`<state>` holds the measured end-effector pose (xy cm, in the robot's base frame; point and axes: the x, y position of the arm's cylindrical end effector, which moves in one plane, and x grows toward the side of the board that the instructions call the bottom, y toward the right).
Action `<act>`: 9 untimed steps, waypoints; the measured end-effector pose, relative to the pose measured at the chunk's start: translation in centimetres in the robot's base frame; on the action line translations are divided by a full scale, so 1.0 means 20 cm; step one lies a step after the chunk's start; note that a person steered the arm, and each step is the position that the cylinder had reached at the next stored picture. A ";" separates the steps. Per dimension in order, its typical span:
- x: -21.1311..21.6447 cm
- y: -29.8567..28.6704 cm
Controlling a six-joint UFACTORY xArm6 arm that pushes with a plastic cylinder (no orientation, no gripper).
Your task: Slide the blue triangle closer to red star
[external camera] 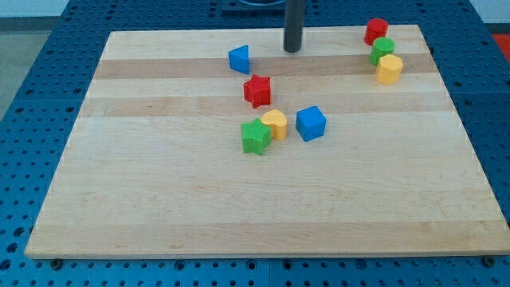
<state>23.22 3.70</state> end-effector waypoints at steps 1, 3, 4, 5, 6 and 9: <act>-0.05 -0.24; 0.06 -0.56; 0.15 -0.56; 0.20 -0.55; 0.22 -0.49; 0.26 -0.17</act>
<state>28.45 0.27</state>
